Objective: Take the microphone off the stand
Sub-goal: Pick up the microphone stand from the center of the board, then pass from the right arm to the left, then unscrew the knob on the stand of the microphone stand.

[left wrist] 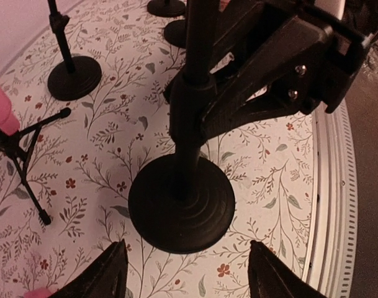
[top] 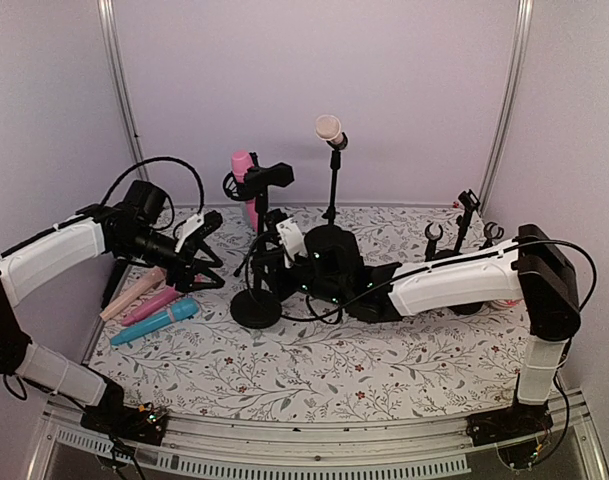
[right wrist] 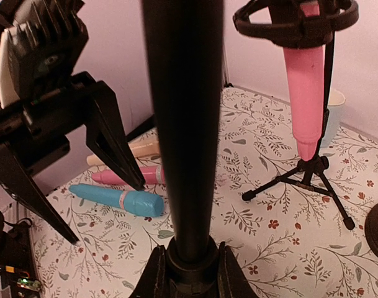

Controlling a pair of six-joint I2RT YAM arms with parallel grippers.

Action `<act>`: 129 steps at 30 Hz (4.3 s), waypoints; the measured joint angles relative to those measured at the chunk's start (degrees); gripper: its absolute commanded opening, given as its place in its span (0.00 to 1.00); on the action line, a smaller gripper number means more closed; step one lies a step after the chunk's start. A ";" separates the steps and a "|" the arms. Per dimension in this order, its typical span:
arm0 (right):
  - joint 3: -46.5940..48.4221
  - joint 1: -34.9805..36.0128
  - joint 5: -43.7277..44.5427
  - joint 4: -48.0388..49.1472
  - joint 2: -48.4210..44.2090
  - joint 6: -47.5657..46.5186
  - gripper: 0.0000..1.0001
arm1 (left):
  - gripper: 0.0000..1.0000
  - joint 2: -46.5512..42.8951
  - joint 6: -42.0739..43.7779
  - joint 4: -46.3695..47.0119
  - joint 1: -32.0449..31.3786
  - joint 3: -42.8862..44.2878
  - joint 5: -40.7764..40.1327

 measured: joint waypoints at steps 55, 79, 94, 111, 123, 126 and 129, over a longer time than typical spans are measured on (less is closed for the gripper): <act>3.17 1.25 -12.37 -1.53 -6.62 8.52 0.00 | 0.00 1.31 -3.28 1.44 -8.90 2.38 10.32; 8.61 3.15 1.27 -11.65 -7.06 16.11 0.62 | 0.00 1.31 -5.84 -0.59 -8.68 5.49 5.92; 22.29 4.15 3.02 -21.51 0.28 19.15 0.45 | 0.00 1.31 -9.33 1.44 -7.96 5.66 2.49; 19.58 3.89 0.37 -19.89 -0.31 19.21 0.00 | 0.00 1.29 -10.27 -0.55 -7.67 5.70 2.84; 12.66 -0.85 -26.67 -8.31 -4.76 13.60 0.00 | 0.00 1.31 -3.67 -10.91 -6.73 9.57 16.20; 12.44 -1.44 -33.75 -6.21 -4.81 12.66 0.00 | 0.00 1.31 -1.18 -14.25 -6.73 10.12 19.87; 12.41 -1.95 -39.06 -4.24 -4.81 12.09 0.00 | 0.00 1.31 1.01 -16.70 -6.86 10.58 23.12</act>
